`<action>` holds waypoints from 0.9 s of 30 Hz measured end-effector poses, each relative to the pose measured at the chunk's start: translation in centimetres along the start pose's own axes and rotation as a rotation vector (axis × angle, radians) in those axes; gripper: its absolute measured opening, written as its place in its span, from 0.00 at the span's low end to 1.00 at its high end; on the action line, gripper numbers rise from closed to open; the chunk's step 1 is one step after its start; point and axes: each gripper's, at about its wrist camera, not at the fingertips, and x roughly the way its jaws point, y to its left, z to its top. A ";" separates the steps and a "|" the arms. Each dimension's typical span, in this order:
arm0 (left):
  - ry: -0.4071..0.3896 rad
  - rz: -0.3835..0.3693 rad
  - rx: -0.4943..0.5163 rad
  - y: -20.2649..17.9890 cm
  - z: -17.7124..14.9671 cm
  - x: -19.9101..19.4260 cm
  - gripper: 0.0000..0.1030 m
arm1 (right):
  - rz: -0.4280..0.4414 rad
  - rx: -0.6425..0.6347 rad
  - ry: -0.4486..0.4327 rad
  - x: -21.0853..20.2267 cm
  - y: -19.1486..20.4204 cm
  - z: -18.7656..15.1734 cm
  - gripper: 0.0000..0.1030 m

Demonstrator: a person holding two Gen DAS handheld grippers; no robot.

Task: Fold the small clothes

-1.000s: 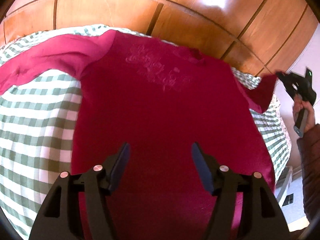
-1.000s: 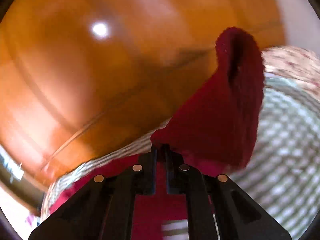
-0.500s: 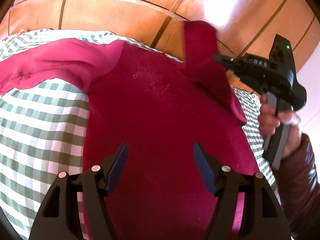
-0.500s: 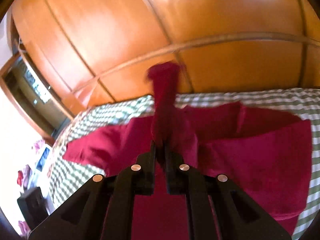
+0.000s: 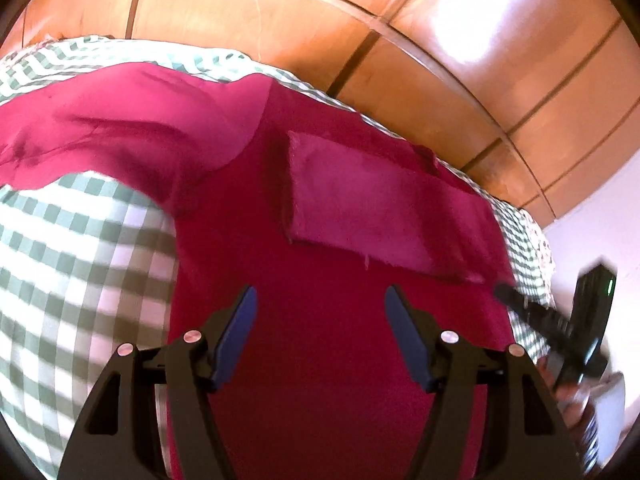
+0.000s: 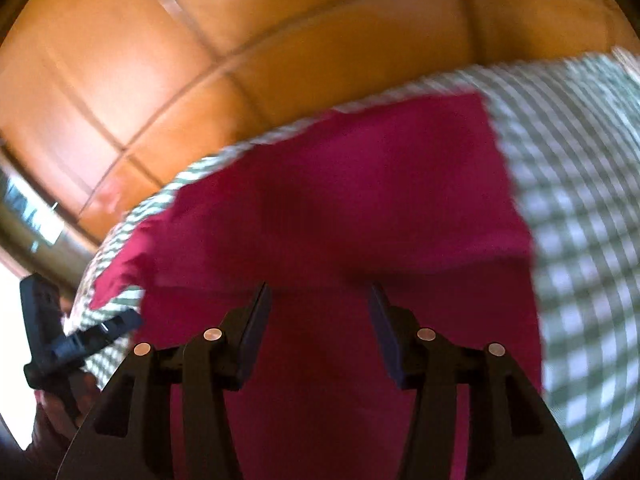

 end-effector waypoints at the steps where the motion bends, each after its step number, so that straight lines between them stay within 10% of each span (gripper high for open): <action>1: 0.005 0.002 -0.013 0.1 0.6 0.6 0.59 | -0.009 0.019 0.001 0.1 -0.8 -0.2 0.48; 8: 0.021 0.016 -0.051 -0.2 4.2 4.2 0.53 | 0.019 0.109 -0.060 0.3 -3.0 0.5 0.66; 14: 0.024 0.023 0.023 -2.0 6.8 6.2 0.15 | 0.031 0.181 -0.103 0.9 -4.5 2.3 0.71; 20: -0.158 -0.003 0.121 -4.2 9.6 2.1 0.15 | 0.019 0.272 -0.171 0.1 -7.0 2.9 0.71; 27: -0.036 0.183 0.142 -1.1 6.3 7.6 0.23 | -0.069 0.157 -0.096 -0.6 -5.6 0.6 0.71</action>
